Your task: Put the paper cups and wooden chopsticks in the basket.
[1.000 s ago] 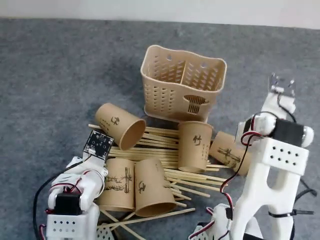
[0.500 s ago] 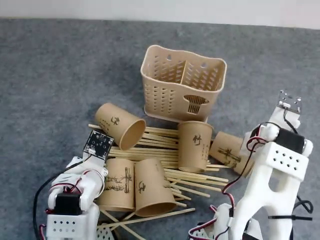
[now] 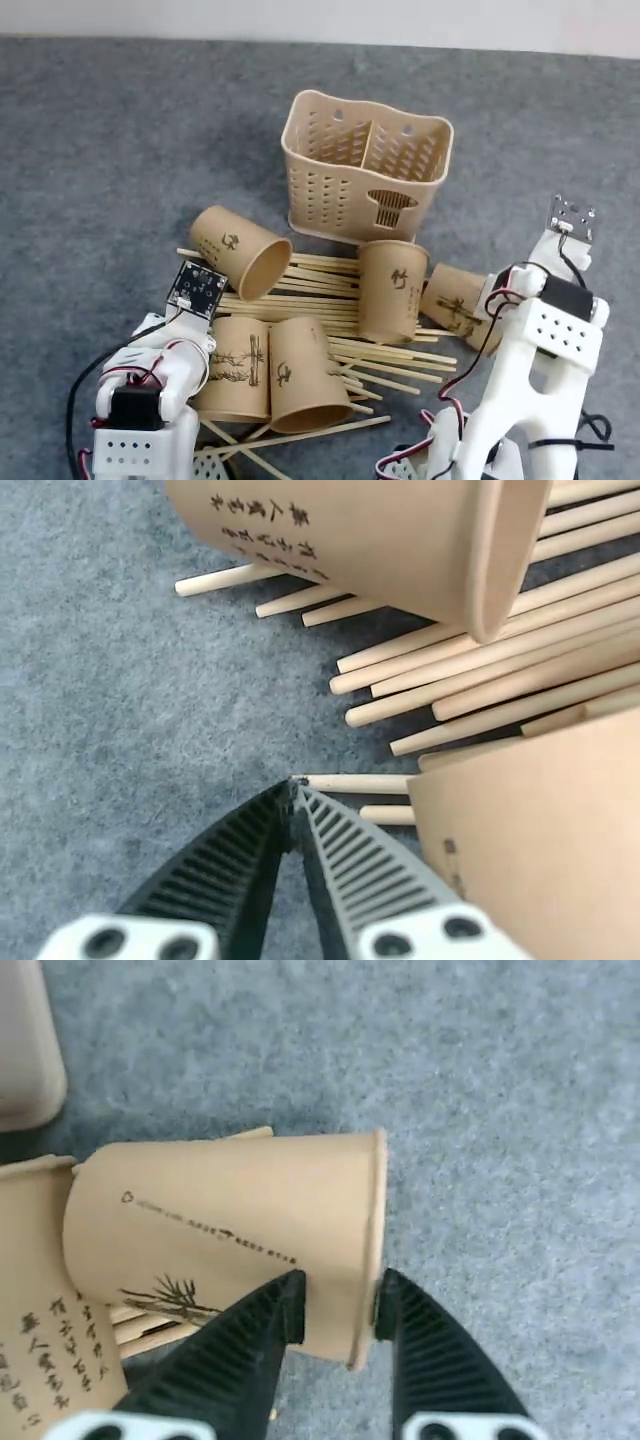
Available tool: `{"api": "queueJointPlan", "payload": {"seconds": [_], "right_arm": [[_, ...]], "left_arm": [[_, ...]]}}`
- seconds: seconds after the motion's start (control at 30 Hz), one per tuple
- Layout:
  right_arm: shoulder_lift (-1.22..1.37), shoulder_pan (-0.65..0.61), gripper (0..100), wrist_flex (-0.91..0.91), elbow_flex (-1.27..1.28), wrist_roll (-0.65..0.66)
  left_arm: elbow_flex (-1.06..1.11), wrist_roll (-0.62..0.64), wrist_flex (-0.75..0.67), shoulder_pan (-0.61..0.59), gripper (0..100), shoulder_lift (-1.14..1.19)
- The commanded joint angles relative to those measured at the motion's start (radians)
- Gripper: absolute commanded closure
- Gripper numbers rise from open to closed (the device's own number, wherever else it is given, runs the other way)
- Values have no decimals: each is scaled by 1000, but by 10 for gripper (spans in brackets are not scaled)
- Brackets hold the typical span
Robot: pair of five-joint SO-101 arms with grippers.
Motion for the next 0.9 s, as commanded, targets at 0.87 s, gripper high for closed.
{"api": "queueJointPlan", "payload": {"seconds": [0.87], "right_arm": [[-521,-239,992,302,-48,324]], "left_arm": [[-19,-5,-18,-16,995,-4]]}}
